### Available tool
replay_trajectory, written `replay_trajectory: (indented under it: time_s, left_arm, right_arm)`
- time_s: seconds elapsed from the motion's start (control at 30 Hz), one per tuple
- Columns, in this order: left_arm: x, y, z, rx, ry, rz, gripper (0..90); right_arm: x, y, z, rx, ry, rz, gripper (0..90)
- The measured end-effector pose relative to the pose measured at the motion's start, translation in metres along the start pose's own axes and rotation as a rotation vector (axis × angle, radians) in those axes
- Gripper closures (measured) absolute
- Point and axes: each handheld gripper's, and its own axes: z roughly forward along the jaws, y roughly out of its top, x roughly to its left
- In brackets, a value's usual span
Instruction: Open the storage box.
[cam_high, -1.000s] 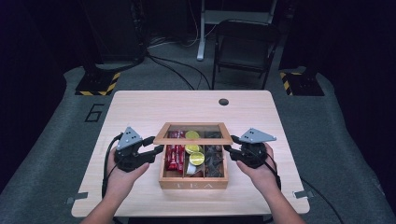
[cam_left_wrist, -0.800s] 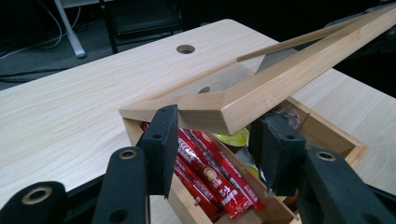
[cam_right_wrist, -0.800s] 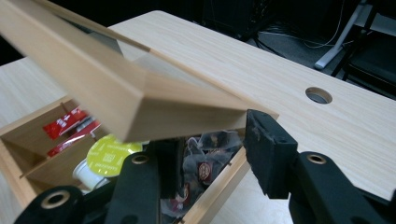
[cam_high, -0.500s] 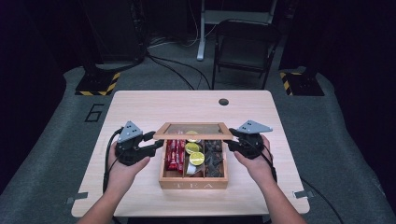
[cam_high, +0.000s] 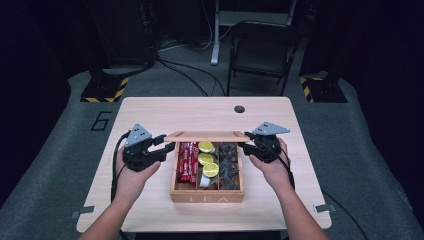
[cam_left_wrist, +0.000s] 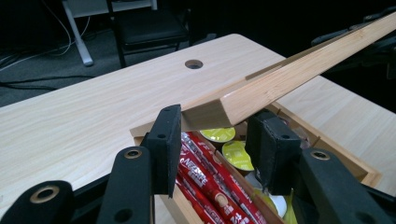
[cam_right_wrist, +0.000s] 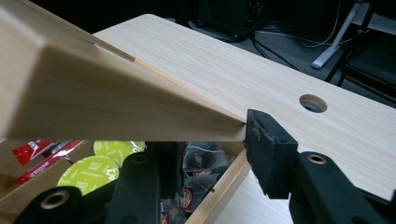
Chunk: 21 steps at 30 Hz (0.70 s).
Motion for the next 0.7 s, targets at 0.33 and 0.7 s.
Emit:
replay_trajectory:
  time_s: [0.33,0.7]
  left_arm:
    - [0.006,-0.006,-0.004,-0.007,0.029,-0.028,55.3]
    - [0.008,-0.021,-0.005,0.0,0.052,-0.078,55.3]
  right_arm:
    - [-0.007,0.009,0.005,0.001,0.008,0.019,57.1]
    - [-0.011,0.01,0.008,-0.017,0.024,0.014,56.8]
